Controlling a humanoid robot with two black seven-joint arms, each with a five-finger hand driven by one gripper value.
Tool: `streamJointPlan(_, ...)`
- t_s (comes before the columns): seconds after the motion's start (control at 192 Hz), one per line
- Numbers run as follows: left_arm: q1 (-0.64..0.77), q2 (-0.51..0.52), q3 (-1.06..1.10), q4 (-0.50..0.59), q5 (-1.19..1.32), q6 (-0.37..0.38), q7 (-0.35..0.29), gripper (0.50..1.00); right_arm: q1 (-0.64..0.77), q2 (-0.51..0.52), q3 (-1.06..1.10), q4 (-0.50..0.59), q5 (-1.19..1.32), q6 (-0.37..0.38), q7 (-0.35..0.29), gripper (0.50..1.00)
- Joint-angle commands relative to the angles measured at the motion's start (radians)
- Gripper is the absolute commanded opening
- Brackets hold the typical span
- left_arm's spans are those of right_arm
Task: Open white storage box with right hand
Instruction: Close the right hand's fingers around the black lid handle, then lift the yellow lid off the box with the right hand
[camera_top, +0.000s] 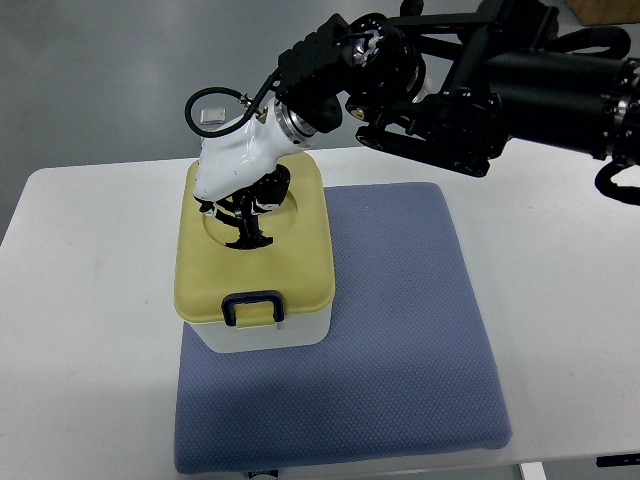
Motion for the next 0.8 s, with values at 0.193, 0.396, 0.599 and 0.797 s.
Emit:
streamJointPlan(0.193, -0.002, 0.000, 0.000, 0.006, 0.000, 0.000, 0.000, 1.000, -0.004, 0.001, 0.000, 0.000, -0.004, -0.025, 0.000, 0.500)
streamJointPlan(0.396, -0.002, 0.000, 0.000, 0.006, 0.000, 0.000, 0.000, 1.000, -0.001, -0.004, 0.001, 0.000, -0.005, -0.060, 0.000, 0.500)
streamJointPlan(0.599, -0.002, 0.000, 0.000, 0.006, 0.000, 0.000, 0.000, 1.000, 0.009, -0.025, 0.014, 0.000, -0.004, -0.079, 0.000, 0.500)
streamJointPlan(0.797, -0.002, 0.000, 0.000, 0.006, 0.000, 0.000, 0.000, 1.000, 0.045, -0.051, 0.020, 0.000, 0.021, -0.097, 0.000, 0.500)
